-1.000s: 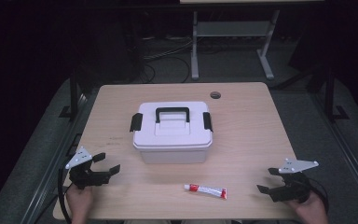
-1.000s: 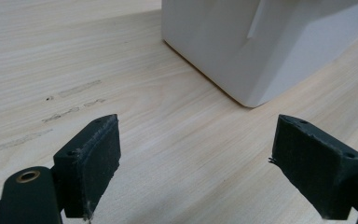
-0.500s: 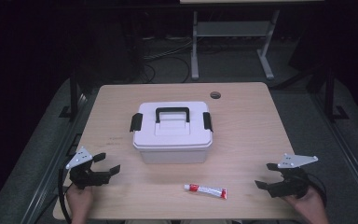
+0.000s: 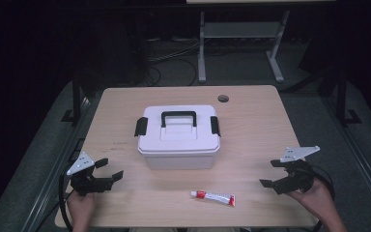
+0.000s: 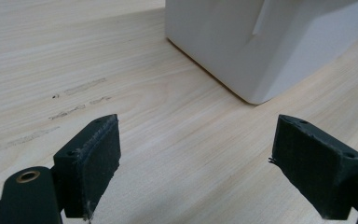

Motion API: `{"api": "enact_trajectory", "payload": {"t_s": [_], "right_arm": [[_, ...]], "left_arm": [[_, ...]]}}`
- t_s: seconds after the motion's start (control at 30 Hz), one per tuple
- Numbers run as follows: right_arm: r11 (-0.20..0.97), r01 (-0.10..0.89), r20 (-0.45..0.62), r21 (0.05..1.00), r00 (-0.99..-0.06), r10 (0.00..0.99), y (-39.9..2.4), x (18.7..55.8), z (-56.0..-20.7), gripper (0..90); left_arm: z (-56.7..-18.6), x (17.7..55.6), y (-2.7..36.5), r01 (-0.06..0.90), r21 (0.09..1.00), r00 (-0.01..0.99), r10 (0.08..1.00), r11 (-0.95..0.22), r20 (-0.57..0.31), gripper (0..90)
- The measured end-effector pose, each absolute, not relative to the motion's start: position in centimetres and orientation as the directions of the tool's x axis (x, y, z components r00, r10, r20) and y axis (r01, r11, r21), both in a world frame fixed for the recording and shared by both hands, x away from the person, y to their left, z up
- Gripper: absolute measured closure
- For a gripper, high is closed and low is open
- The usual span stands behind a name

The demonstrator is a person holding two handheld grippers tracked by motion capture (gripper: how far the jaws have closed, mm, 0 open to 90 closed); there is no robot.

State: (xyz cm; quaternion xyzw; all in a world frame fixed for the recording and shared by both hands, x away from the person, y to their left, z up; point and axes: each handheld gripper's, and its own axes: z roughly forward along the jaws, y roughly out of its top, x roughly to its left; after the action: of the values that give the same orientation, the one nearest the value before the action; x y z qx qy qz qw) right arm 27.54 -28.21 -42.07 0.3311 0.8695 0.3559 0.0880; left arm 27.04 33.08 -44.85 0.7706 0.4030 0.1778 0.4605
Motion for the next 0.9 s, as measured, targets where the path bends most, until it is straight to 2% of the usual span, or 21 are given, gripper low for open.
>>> {"api": "enact_trajectory", "payload": {"t_s": [0.5,0.9], "right_arm": [[0.572,0.508,0.110,0.644,-0.801,0.588,-26.7,29.7,-40.1,15.0],[0.618,0.476,0.092,0.626,-0.832,0.548,-25.6,31.5,-37.7,15.0]], "left_arm": [[-44.7,27.0,32.7,0.446,0.851,0.634,0.769,-0.276,-0.083,14.7],[-44.7,27.0,32.6,0.443,0.852,0.632,0.771,-0.278,-0.077,14.7]]}}
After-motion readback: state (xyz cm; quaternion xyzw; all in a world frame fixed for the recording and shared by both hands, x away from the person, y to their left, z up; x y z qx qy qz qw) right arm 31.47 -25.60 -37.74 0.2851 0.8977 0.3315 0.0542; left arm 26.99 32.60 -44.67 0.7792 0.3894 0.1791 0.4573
